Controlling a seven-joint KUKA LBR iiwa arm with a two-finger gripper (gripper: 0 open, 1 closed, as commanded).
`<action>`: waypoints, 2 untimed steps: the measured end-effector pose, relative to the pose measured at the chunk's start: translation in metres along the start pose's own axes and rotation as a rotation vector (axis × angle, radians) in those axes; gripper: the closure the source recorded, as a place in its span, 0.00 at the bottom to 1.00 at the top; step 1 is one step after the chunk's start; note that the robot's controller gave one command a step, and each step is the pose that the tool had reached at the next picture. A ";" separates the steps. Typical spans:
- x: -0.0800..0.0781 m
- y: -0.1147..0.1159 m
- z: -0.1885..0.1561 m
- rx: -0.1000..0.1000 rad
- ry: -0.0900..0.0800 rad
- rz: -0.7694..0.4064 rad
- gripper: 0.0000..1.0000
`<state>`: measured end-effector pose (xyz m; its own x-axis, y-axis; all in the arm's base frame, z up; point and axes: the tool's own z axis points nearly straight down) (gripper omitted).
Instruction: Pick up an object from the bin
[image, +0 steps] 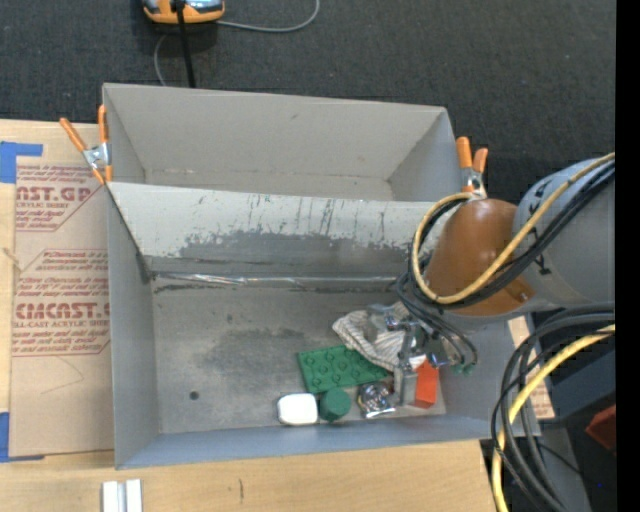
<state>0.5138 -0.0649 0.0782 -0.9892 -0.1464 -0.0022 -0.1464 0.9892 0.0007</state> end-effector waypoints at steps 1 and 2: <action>-0.022 0.012 0.008 0.000 0.000 0.007 1.00; -0.022 0.012 0.008 0.000 0.000 0.007 1.00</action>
Offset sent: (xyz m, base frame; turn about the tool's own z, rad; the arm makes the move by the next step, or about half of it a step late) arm 0.0000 0.0000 0.0000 0.0000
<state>0.5337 -0.0502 0.0707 -0.9903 -0.1392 -0.0024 -0.1392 0.9903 0.0003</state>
